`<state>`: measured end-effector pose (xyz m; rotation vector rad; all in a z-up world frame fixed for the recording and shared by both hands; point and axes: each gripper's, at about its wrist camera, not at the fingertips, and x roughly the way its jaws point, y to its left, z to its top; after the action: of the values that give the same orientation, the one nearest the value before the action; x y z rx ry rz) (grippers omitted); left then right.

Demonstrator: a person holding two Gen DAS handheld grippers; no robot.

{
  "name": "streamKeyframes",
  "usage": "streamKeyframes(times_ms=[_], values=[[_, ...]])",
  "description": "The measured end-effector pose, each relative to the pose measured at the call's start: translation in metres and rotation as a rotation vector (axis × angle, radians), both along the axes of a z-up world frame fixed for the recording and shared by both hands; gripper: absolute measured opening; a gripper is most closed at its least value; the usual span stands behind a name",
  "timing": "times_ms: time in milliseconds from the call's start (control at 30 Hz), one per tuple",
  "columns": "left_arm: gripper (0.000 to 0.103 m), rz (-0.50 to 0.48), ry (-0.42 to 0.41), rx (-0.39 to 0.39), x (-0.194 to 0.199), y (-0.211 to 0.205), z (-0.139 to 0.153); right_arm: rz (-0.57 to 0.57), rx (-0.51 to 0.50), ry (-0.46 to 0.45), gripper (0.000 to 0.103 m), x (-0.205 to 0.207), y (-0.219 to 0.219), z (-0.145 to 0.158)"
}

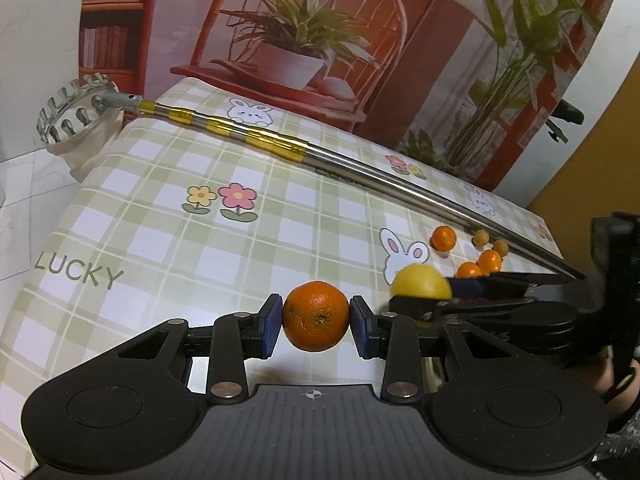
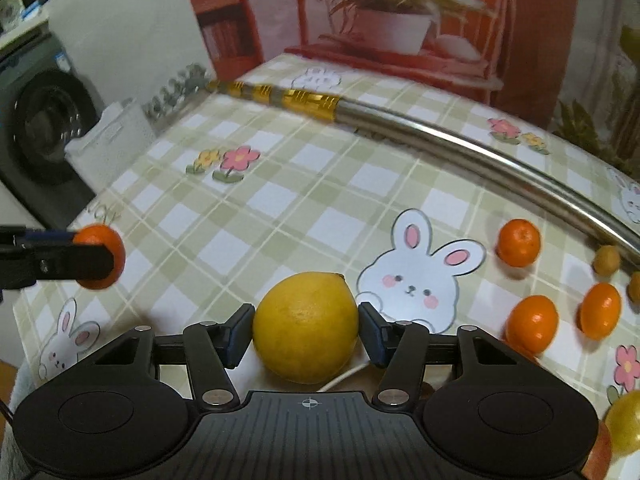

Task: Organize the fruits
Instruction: 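Lower the tangerine onto the plate and open left while right holds the lemon above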

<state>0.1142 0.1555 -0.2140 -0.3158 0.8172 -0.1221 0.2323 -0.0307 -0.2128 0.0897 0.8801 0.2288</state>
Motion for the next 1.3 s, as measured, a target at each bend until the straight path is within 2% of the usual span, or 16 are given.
streamKeyframes(times_ms=[100, 233, 400, 733, 1067, 1300], values=[[0.039, -0.020, -0.001, -0.005, 0.001, -0.007, 0.002, -0.007, 0.043, -0.066, 0.052, -0.014, -0.010, 0.013], [0.039, -0.064, -0.004, -0.015, 0.001, -0.022, 0.003, -0.019, 0.046, -0.149, 0.052, -0.039, -0.025, 0.033], [0.039, -0.137, -0.003, -0.013, 0.002, -0.048, 0.004, -0.091, 0.084, -0.217, 0.052, -0.074, -0.058, 0.048], [0.039, -0.274, 0.031, 0.017, -0.004, -0.099, -0.003, -0.202, 0.110, -0.224, 0.052, -0.133, -0.106, 0.035], [0.039, -0.353, 0.071, 0.068, -0.016, -0.141, -0.013, -0.224, 0.148, -0.253, 0.052, -0.159, -0.123, 0.022], [0.039, -0.376, 0.107, 0.098, -0.018, -0.155, -0.022, -0.235, 0.183, -0.271, 0.052, -0.171, -0.131, 0.017]])
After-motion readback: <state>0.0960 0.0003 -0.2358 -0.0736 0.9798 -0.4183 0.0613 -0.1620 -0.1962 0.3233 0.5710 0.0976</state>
